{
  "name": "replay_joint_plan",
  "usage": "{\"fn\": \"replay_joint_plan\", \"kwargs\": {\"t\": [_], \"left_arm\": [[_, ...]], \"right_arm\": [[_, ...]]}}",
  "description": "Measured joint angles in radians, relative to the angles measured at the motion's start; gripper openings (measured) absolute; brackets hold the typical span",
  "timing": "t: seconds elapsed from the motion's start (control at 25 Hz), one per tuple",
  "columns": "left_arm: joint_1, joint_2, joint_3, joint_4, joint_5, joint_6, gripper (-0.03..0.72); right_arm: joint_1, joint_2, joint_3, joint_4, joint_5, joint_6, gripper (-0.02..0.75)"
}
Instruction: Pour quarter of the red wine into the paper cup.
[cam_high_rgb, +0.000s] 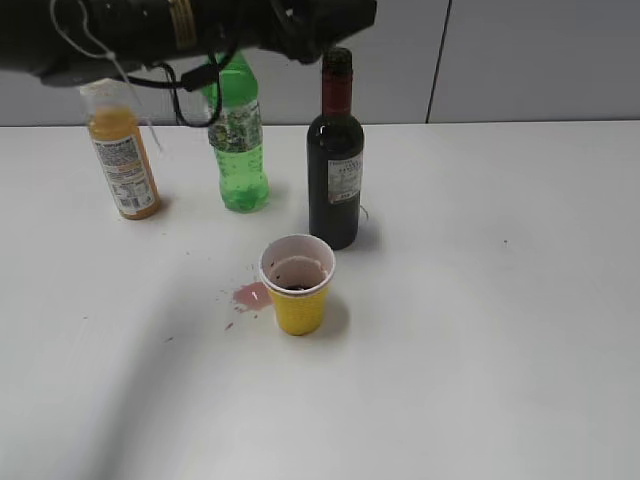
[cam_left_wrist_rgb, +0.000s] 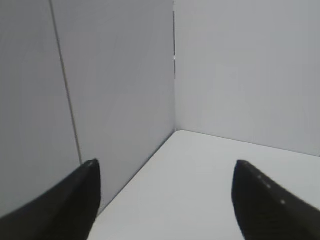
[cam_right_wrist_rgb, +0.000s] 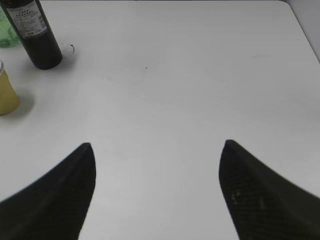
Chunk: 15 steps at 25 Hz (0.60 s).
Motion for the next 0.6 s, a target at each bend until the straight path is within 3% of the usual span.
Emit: {"fn": "replay_joint_plan", "kwargs": {"t": [0.28, 0.48, 0.6], "left_arm": [[-0.001, -0.245, 0.0, 0.171, 0.377, -0.162, 0.594], [-0.001, -0.394, 0.0, 0.204, 0.826, -0.174, 0.592], [0.0, -0.46, 0.0, 0.18, 1.106, -0.123, 0.592]], "right_arm": [[0.0, 0.0, 0.0, 0.0, 0.0, 0.0, 0.582], [0.0, 0.0, 0.0, 0.0, 0.0, 0.0, 0.582], [0.0, 0.0, 0.0, 0.0, 0.0, 0.0, 0.582]]}}
